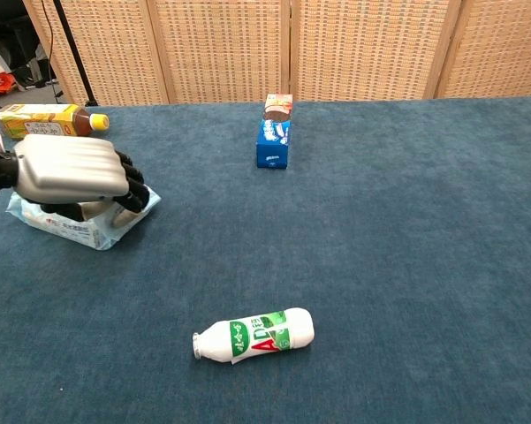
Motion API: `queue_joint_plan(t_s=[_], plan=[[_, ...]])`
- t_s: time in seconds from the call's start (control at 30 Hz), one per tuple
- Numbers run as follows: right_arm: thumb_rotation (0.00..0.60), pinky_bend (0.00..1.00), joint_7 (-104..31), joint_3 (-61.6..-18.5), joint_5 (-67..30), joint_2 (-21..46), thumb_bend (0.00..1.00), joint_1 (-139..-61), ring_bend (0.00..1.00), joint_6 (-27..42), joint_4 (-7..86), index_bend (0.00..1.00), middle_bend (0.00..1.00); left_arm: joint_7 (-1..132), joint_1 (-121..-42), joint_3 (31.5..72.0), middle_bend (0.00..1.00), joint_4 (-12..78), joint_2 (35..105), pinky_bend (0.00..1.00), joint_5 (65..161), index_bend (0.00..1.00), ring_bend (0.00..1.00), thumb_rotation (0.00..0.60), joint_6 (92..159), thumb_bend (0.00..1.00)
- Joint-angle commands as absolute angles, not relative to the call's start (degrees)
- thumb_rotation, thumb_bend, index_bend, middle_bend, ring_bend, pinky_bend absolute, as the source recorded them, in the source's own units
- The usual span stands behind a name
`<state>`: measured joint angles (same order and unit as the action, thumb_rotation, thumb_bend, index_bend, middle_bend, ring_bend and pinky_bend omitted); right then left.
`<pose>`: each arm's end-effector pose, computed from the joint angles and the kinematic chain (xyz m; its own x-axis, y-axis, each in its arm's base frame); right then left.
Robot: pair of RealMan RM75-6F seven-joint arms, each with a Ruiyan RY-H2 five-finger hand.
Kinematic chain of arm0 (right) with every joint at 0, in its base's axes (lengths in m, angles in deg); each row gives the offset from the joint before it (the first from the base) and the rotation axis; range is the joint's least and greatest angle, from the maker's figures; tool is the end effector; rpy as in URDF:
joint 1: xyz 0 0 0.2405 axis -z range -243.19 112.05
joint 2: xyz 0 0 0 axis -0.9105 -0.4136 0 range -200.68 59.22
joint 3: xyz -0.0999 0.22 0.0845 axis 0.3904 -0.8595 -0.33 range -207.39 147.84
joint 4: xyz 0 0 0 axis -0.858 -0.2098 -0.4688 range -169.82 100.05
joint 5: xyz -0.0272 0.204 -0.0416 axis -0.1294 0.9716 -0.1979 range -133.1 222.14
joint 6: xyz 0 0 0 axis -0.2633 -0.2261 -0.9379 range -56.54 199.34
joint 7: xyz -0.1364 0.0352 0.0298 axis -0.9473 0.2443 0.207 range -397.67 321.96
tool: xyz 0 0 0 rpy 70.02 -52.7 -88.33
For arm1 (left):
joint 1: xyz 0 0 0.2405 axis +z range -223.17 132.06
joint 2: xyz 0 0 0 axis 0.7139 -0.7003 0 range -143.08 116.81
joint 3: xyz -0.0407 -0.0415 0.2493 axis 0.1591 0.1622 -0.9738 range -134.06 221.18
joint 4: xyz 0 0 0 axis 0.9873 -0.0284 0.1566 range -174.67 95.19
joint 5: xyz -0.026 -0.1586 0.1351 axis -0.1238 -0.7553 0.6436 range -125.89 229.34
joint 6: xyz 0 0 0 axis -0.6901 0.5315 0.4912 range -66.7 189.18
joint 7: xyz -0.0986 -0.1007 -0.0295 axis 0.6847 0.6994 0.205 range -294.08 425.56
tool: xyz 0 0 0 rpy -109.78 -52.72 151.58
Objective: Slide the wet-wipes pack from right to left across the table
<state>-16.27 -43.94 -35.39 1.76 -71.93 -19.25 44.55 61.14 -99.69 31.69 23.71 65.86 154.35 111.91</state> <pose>-0.3293 -0.2243 0.1844 0.0698 0.3221 0.9441 -0.9972 -0.0039 0.0751 -0.2058 0.3678 0.0197 0.9345 -0.0841 0.3458 0.1386 -0.8091 -0.5712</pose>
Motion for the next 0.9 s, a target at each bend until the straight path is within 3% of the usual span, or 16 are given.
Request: queue_joint_plan(t_s=[0.03,0.67,0.77,0.83,0.9], plan=[[0.600,0.00,-16.3,-43.9,-35.4,1.7,0.00,-71.9,0.00,-19.2,44.6,0.01,0.00,62.8,-98.0,30.5,0.39,20.9,65.2,0.33,154.7,0.55,0.30,0.600,113.3,1.00],[0.600,0.00,-16.4,-43.7,-35.9,1.4,0.00,-72.0,0.00,-18.8,45.7,0.01,0.00,73.7,-89.1,27.5,0.39,0.0,68.0,0.33,152.8,0.55,0.30,0.600,115.8,1.00],[0.600,0.00,-16.5,-43.6,-36.1,1.4,0.00,-72.1,0.00,-18.8,45.8,0.01,0.00,75.1,-88.4,27.8,0.28,-0.9,67.9,0.32,152.5,0.51,0.22,0.600,117.0,1.00],[0.600,0.00,-16.6,-43.6,-36.2,1.4,0.00,-72.1,0.00,-18.8,45.9,0.01,0.00,76.5,-87.8,28.3,0.16,-1.2,67.6,0.27,152.4,0.39,0.09,0.600,118.9,0.99],[0.600,0.00,-16.6,-43.5,-36.3,1.4,0.00,-72.1,0.00,-18.7,46.0,0.01,0.00,79.1,-87.3,28.9,0.04,-1.2,66.8,0.16,152.3,0.24,0.01,0.600,121.8,0.91]])
